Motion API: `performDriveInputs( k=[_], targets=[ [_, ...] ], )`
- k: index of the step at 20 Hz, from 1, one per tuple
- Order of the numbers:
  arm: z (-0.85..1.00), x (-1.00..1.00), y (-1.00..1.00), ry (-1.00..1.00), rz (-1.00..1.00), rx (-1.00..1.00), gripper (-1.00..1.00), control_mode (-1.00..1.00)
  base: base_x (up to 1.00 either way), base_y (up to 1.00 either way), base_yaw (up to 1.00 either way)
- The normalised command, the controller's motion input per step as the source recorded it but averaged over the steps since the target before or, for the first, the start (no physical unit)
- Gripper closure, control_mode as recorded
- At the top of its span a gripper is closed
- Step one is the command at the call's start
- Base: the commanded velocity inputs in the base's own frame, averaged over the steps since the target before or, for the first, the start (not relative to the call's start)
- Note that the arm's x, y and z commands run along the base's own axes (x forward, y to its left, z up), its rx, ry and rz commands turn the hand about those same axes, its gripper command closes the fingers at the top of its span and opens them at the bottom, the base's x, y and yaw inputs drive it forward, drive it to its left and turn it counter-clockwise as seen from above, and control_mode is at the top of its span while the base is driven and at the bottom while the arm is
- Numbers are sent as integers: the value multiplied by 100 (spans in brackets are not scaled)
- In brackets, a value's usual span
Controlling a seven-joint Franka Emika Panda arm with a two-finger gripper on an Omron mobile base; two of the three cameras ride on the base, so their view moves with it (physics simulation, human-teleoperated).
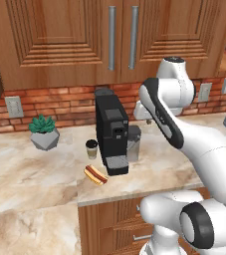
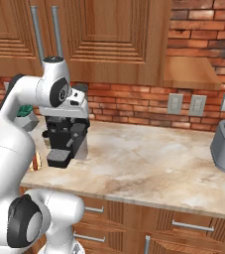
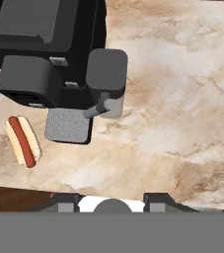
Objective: Pick the pan from the cabinet and place it on the stove. Then turn on the stove burner for the pan.
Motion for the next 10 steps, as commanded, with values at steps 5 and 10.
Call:
performDriveInputs(
  k=[5, 10],
  targets=[
    [0, -20, 8, -11, -2, -1, -100, -100, 0, 0, 0],
    [-8, -54, 32, -37, -5, -4, -100, -100, 0, 0, 0]
  ],
)
